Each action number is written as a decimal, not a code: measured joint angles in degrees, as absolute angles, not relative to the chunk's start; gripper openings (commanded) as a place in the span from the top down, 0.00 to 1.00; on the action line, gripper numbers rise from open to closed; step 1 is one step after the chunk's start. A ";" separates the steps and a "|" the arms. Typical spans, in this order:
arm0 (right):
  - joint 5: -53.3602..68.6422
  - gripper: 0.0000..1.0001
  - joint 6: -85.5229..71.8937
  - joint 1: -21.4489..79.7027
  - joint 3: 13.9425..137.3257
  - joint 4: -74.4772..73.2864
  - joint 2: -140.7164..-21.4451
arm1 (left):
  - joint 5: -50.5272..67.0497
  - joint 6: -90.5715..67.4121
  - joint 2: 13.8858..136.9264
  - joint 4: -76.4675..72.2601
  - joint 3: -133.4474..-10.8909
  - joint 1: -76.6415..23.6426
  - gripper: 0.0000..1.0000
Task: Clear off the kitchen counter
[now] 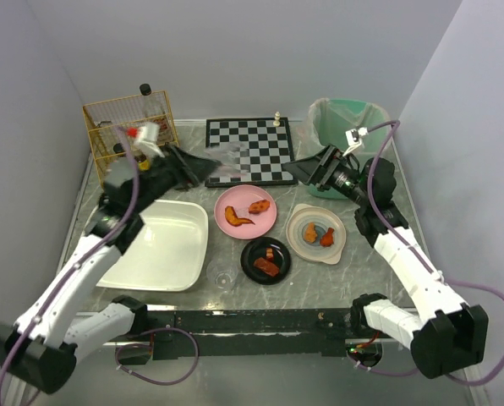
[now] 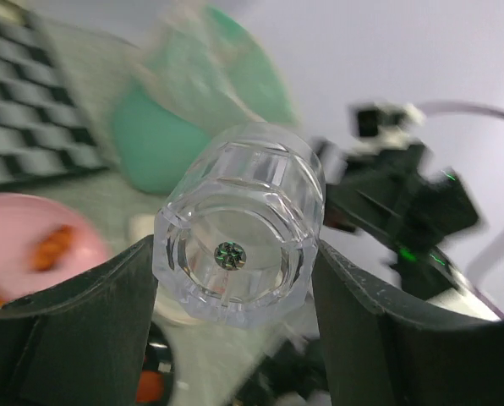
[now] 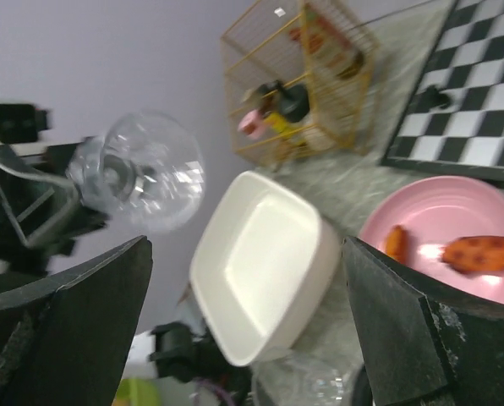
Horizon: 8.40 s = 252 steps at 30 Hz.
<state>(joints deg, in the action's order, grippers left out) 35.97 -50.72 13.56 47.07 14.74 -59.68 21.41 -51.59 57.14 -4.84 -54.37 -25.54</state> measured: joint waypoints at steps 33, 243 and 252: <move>32.38 0.00 -39.03 12.40 46.37 -0.56 -62.57 | -35.88 -52.38 73.12 47.68 -54.65 -35.09 0.98; 13.93 0.00 -36.05 13.45 66.63 -26.30 -69.34 | -5.67 -45.25 54.04 28.49 -63.59 -22.28 0.99; 7.11 0.00 -31.66 13.43 64.79 -32.08 -71.44 | -17.34 -38.54 60.07 58.24 -77.65 -22.24 0.99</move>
